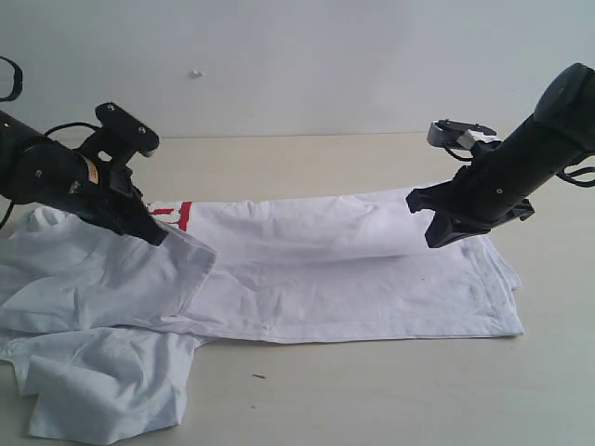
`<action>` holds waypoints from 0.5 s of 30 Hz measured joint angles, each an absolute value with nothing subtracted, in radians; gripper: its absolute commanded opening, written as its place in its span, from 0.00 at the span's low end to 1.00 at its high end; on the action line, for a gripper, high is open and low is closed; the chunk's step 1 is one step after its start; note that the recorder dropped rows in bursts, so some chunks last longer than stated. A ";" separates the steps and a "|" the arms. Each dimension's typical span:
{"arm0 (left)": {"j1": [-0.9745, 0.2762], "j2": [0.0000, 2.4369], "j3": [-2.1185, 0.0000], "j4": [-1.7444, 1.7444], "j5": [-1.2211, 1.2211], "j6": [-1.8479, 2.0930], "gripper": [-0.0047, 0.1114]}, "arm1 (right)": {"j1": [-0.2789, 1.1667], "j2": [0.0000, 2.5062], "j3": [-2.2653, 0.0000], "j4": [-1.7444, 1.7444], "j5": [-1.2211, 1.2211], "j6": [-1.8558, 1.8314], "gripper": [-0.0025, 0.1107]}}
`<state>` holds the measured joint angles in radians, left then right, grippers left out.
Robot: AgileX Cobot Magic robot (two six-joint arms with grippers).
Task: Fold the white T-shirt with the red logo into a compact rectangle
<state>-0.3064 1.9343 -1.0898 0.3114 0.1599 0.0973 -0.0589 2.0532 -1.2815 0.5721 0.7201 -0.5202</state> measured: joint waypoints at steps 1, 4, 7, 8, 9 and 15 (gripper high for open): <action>-0.306 1.939 -1.105 0.311 0.158 0.090 0.04 | -0.059 2.053 -1.281 0.572 0.720 -0.520 0.02; -0.302 1.943 -1.138 0.313 0.172 0.076 0.04 | -0.059 2.053 -1.281 0.572 0.718 -0.522 0.02; -0.313 1.919 -1.141 0.311 0.264 0.151 0.04 | -0.059 2.053 -1.281 0.572 0.708 -0.528 0.02; -0.321 1.914 -1.145 0.301 0.308 0.189 0.04 | -0.059 2.053 -1.281 0.572 0.707 -0.530 0.02; -0.328 1.910 -1.156 0.283 0.347 0.225 0.04 | -0.059 2.053 -1.281 0.572 0.707 -0.530 0.02; -0.353 1.908 -1.240 -0.089 0.621 0.625 0.04 | -0.059 2.053 -1.281 0.572 0.707 -0.530 0.02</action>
<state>-0.3531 1.9081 -1.2398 -0.0888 0.6214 0.6249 -0.0589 2.0532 -1.2815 0.5721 0.7066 -0.5304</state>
